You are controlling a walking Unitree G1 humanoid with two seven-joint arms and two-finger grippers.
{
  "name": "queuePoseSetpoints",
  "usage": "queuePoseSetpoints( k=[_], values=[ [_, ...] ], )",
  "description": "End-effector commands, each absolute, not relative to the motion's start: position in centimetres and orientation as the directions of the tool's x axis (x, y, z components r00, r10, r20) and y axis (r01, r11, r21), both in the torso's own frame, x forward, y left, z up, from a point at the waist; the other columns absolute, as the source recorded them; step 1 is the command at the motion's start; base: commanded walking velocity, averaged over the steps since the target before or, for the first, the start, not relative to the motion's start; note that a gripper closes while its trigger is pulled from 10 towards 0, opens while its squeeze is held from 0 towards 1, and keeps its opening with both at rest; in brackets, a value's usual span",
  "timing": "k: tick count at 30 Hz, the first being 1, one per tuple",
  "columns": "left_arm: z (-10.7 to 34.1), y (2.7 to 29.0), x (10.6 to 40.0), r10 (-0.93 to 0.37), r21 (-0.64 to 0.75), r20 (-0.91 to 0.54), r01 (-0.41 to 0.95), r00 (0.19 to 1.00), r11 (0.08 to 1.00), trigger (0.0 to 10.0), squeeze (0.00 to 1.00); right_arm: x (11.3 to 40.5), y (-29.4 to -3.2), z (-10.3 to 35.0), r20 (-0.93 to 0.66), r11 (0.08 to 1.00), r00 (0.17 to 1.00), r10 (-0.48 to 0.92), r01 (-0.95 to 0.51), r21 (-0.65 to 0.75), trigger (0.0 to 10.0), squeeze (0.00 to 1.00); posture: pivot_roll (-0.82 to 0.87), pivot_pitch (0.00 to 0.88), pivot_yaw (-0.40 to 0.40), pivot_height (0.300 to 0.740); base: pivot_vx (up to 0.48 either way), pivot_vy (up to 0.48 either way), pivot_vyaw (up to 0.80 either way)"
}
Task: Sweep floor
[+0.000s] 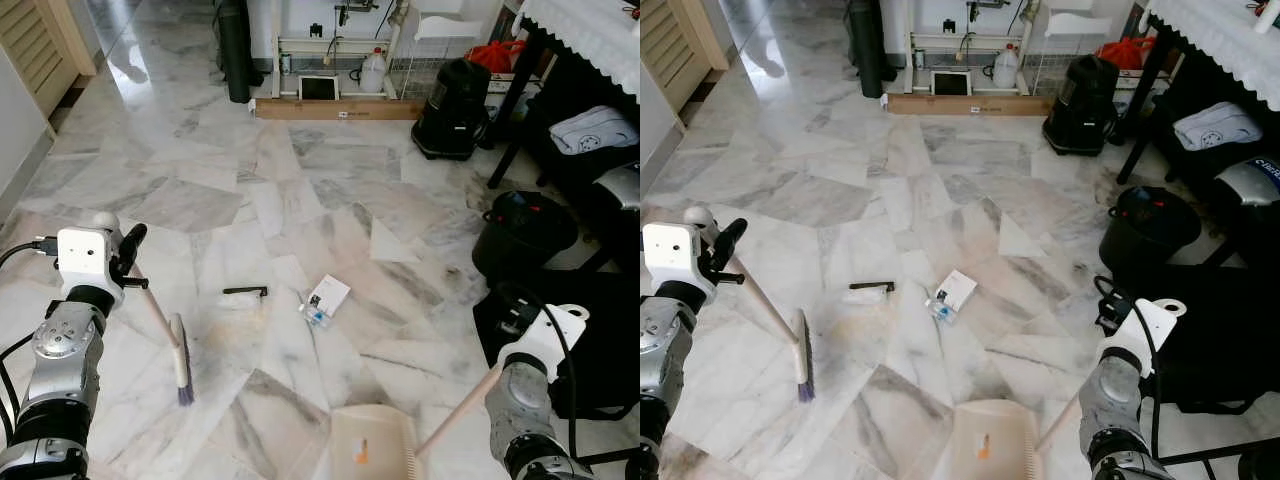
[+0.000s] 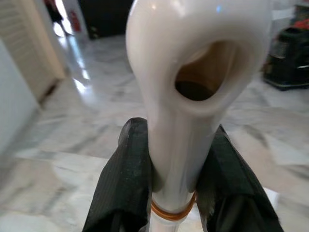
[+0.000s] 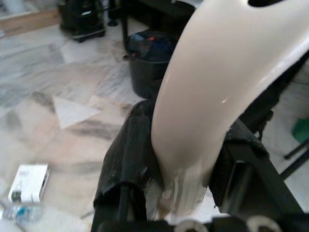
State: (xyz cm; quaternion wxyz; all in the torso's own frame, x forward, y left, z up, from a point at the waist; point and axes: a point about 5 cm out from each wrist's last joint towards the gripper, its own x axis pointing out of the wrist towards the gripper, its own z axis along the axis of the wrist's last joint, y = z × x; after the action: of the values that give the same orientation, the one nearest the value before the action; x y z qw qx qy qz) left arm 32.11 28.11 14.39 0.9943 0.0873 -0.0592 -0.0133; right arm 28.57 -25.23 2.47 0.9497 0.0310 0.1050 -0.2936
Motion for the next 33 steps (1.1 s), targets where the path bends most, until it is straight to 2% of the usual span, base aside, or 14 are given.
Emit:
queuePoseSetpoints(
  k=[1, 3, 5, 6, 8, 11, 13, 16, 18, 20, 24, 30, 33],
  values=[
    [14.5, 26.9, 32.2, -0.122, 0.13, 0.104, 0.108, 0.987, 0.986, 10.0, 0.0, 27.6, -25.2, 1.1, -0.287, 0.834, 0.795, -0.535, 0.551, -0.03, 10.0, 0.0, -0.07, 0.102, -0.06, 0.74, 0.0, 0.0, 0.0],
    [14.1, 26.6, 32.2, -0.151, 0.111, 0.078, 0.142, 0.985, 0.984, 10.0, 0.0, 27.4, -25.1, 0.8, -0.302, 0.834, 0.79, -0.533, 0.55, -0.032, 10.0, 0.0, -0.06, 0.102, -0.06, 0.74, 0.0, 0.0, 0.0],
    [13.3, 27.0, 32.1, -0.119, 0.101, 0.06, 0.113, 0.991, 0.989, 10.0, 0.0, 27.2, -24.9, 0.4, -0.337, 0.834, 0.781, -0.526, 0.55, -0.027, 10.0, 0.0, -0.07, 0.102, -0.058, 0.74, 0.0, 0.0, 0.0],
    [12.6, 27.6, 31.9, -0.062, 0.109, 0.048, 0.057, 0.997, 0.992, 10.0, 0.0, 27.0, -24.7, -0.1, -0.373, 0.839, 0.774, -0.512, 0.544, -0.024, 10.0, 0.0, -0.07, 0.098, -0.059, 0.74, 0.0, 0.0, 0.0],
    [11.4, 28.4, 31.7, 0.028, 0.038, 0.026, -0.029, 0.999, 0.999, 10.0, 0.0, 27.0, -24.6, -0.2, -0.388, 0.849, 0.775, -0.5, 0.527, -0.042, 10.0, 0.0, -0.07, 0.099, -0.063, 0.74, 0.0, 0.0, 0.0],
    [9.4, 28.8, 31.0, 0.09, 0.039, -0.043, -0.088, 0.995, 0.995, 10.0, 0.0, 27.2, -24.3, -0.3, -0.392, 0.862, 0.783, -0.484, 0.503, -0.06, 10.0, 0.0, -0.06, 0.093, -0.063, 0.74, 0.0, 0.0, 0.0],
    [7.9, 29.1, 30.2, 0.134, 0.089, -0.102, -0.125, 0.986, 0.988, 10.0, 0.0, 27.3, -24.2, -0.2, -0.391, 0.871, 0.79, -0.471, 0.486, -0.068, 10.0, 0.0, -0.06, 0.09, -0.061, 0.74, 0.0, 0.0, 0.0],
    [5.5, 29.6, 28.6, 0.2, 0.016, -0.185, -0.2, 0.962, 0.98, 10.0, 0.0, 27.3, -24.0, -0.3, -0.387, 0.881, 0.799, -0.459, 0.467, -0.08, 10.0, 0.0, -0.07, 0.084, -0.063, 0.74, 0.0, 0.0, 0.0],
    [4.5, 29.5, 27.9, 0.213, 0.033, -0.225, -0.211, 0.951, 0.977, 10.0, 0.0, 27.2, -23.9, -0.3, -0.382, 0.881, 0.803, -0.457, 0.466, -0.075, 10.0, 0.0, -0.06, 0.078, -0.062, 0.74, 0.0, 0.0, 0.0],
    [4.2, 29.3, 27.6, 0.215, 0.017, -0.222, -0.217, 0.951, 0.976, 10.0, 0.0, 27.2, -23.9, -0.2, -0.371, 0.882, 0.808, -0.457, 0.466, -0.071, 10.0, 0.0, -0.07, 0.071, -0.062, 0.74, 0.0, 0.0, 0.0],
    [5.6, 29.1, 27.7, 0.185, -0.021, -0.091, -0.187, 0.979, 0.982, 10.0, 0.0, 27.6, -23.7, 0.6, -0.297, 0.893, 0.846, -0.442, 0.446, -0.061, 10.0, 0.0, -0.07, 0.058, -0.062, 0.74, 0.0, 0.0, 0.0],
    [6.2, 29.1, 27.8, 0.137, 0.026, -0.054, -0.136, 0.989, 0.99, 10.0, 0.0, 27.7, -23.6, 1.0, -0.246, 0.906, 0.872, -0.422, 0.411, -0.096, 10.0, 0.0, -0.05, 0.041, -0.059, 0.74, 0.0, 0.0, 0.0],
    [7.7, 28.4, 28.2, 0.089, 0.053, 0.018, -0.09, 0.996, 0.995, 10.0, 0.0, 28.2, -24.3, 2.6, -0.128, 0.902, 0.893, -0.431, 0.426, -0.064, 10.0, 0.0, -0.03, 0.021, -0.067, 0.74, 0.0, 0.0, 0.0]
  ],
)
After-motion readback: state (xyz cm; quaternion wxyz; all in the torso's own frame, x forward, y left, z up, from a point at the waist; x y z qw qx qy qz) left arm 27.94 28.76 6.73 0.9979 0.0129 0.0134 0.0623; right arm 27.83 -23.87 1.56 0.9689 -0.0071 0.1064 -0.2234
